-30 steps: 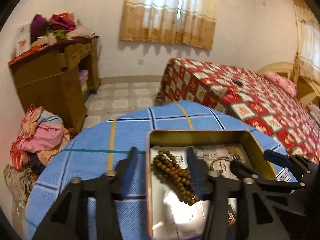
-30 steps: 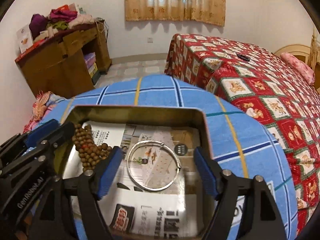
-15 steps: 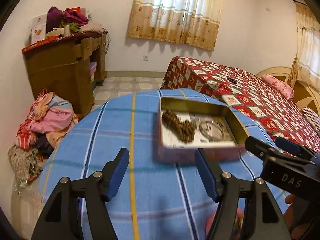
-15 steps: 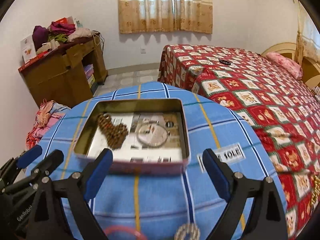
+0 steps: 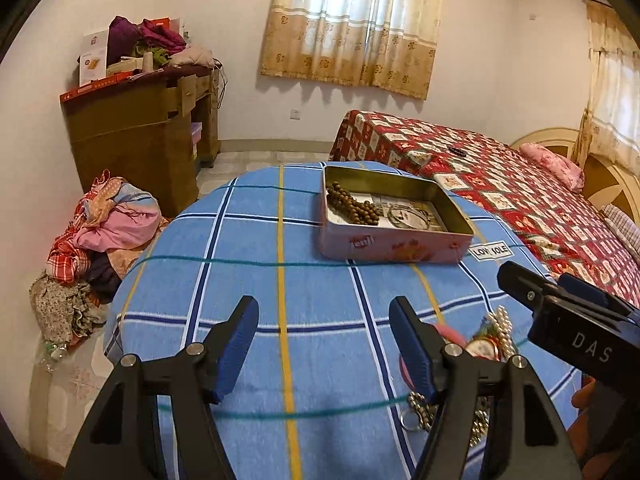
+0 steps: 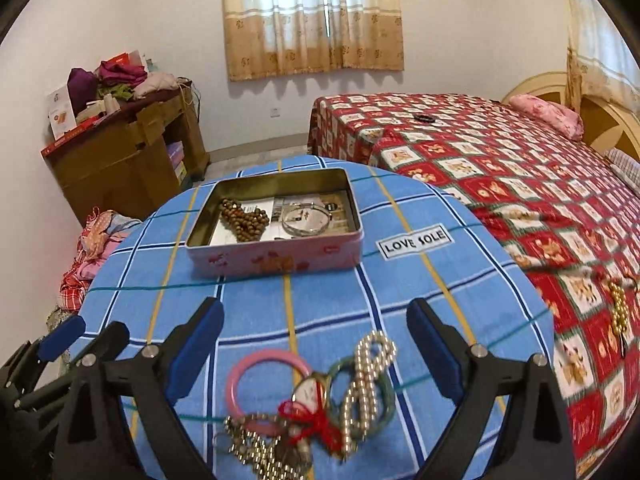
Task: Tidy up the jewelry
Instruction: 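Withdraw both open grippers from the tin back toward the jewelry pile, then grasp the gold bead chain with the left gripper and lift it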
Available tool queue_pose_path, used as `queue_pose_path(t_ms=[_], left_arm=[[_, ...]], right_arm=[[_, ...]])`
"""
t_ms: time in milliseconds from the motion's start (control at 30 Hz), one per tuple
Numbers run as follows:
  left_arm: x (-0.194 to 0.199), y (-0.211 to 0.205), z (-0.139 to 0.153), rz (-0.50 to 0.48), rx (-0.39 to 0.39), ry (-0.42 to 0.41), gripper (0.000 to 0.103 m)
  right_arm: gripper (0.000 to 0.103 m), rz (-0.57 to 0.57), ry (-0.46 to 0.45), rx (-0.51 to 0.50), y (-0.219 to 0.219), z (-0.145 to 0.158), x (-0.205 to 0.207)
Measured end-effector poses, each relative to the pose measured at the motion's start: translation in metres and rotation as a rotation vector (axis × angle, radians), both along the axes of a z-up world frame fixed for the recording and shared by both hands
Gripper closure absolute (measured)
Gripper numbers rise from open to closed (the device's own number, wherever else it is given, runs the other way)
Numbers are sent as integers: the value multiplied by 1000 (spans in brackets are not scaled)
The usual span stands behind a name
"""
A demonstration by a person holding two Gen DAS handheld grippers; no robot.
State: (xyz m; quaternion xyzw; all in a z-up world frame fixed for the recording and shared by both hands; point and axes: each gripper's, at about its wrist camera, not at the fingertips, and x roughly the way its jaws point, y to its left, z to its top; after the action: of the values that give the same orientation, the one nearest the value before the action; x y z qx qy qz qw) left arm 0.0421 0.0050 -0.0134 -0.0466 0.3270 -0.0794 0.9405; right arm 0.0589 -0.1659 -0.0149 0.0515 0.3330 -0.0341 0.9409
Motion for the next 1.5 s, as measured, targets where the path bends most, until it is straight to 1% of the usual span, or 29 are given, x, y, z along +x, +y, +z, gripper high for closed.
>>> queue_pose_path(t_ms=[267,433,600,867,1067,1500], left_arm=[[-18,-2,2,-21,4,-16,35],[-22,-3,3,-26,8,-24,35],[-21,-9,-1,-16,52,-6,35],[-27,-12,-1,-3,92,10,35],[-29,-16,-1,24,170,4,35],[-24,-18,-8,30,198,29,35]], right_arm=[[8,1,-31,-35,4,5,-22],[8,4,-34,-28,3,6,-27],[8,7,-26,-29,3,2,-29],[8,-5,-19,-18,-3,-3,-40],[8,-11,-22,-22,-7,-3,-47],[8,-34,-11,-20,-20,-10,-49]])
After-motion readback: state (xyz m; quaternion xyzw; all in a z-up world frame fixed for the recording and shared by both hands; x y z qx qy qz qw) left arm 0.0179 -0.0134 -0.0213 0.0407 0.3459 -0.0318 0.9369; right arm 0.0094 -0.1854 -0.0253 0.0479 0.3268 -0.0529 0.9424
